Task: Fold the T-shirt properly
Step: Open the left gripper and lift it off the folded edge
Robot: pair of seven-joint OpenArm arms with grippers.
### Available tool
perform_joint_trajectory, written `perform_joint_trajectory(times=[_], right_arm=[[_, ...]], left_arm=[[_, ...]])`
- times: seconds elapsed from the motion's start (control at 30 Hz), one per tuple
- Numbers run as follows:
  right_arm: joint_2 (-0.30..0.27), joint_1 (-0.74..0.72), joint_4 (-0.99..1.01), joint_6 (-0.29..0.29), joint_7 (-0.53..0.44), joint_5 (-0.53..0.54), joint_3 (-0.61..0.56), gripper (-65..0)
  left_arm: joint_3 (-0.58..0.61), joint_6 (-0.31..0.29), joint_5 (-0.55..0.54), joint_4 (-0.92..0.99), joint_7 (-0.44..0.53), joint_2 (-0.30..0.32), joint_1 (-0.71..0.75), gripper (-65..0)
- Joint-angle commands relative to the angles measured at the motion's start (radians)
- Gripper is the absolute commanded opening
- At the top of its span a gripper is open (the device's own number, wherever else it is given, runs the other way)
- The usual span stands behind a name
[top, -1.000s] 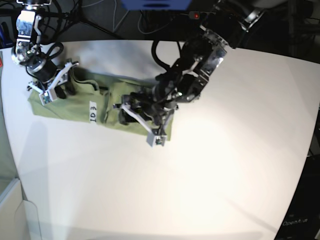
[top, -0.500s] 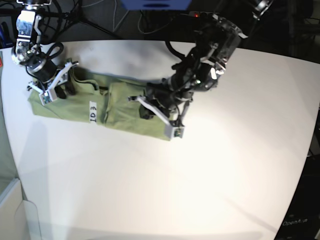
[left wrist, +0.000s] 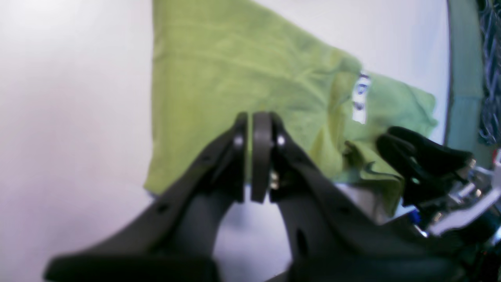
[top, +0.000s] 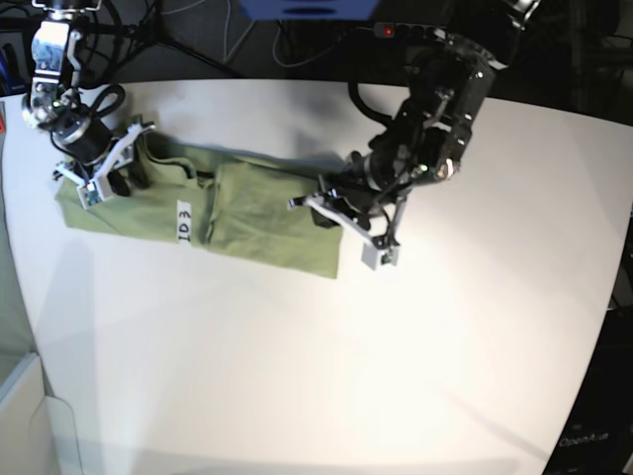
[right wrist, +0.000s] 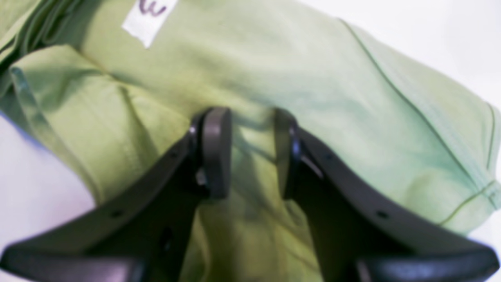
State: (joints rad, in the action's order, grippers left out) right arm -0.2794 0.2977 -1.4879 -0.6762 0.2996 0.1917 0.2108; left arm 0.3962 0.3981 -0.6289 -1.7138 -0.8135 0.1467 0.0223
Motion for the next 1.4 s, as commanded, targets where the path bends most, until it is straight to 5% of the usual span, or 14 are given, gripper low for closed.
perform_joint_trajectory(times=[0.0, 1.1, 1.37], right_arm=[[-0.013, -0.007, -0.013, 0.000, -0.024, 0.013, 0.006, -45.6], [-0.030, -0.010, -0.024, 0.000, -0.032, 0.013, 0.017, -45.6], [-0.024, -0.002, -0.141, 0.003, -0.021, 0.015, 0.157, -45.0]], left_arm=[[-0.003, 0.003, -0.004, -0.004, 0.010, 0.000, -0.012, -62.8], [-0.004, 0.009, -0.010, 0.194, 0.115, 0.029, 0.035, -62.8], [-0.006, 0.011, -0.012, 0.192, 0.168, 0.070, 0.103, -62.8]])
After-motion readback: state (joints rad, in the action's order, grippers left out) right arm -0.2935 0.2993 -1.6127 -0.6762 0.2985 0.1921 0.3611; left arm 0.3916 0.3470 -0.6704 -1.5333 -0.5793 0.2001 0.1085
